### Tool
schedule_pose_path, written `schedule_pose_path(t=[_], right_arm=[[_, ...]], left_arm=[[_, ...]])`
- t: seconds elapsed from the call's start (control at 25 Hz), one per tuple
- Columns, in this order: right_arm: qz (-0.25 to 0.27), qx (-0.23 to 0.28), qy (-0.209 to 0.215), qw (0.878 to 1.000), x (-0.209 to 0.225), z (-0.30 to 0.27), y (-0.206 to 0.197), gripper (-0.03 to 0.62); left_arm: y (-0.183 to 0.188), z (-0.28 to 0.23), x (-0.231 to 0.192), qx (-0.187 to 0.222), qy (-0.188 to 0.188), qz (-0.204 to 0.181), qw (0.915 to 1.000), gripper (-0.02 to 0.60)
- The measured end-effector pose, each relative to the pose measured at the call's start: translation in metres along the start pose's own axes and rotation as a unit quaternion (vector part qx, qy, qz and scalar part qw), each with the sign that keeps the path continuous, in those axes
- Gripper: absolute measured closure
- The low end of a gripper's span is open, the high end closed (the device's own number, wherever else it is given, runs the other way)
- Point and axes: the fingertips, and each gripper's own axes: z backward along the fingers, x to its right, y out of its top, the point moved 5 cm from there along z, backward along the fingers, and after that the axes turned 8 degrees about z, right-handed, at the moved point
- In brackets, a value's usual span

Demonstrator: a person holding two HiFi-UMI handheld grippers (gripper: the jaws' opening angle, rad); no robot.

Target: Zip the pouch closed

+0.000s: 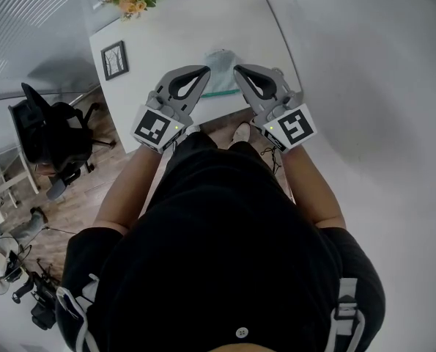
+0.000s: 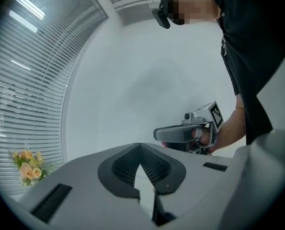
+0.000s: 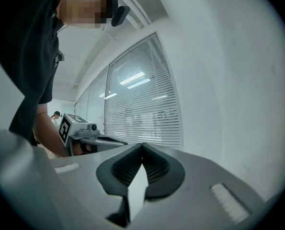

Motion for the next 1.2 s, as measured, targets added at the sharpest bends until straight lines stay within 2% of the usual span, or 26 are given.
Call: schedule_pose_path(t=[0.48, 1.2], right_arm=[[0.001, -0.007, 0.000, 1.000, -0.0019, -0.0008, -0.0009, 0.583], [0.006, -0.012, 0.001, 1.000, -0.0028, -0.0003, -0.0031, 0.583]], left_arm=[[0.0031, 0.0029, -0.0071, 0.000, 0.017, 0.001, 0.9999, 0.574], [0.0021, 0.0027, -0.0076, -0.001, 0.020, -0.002, 0.9998, 0.574]])
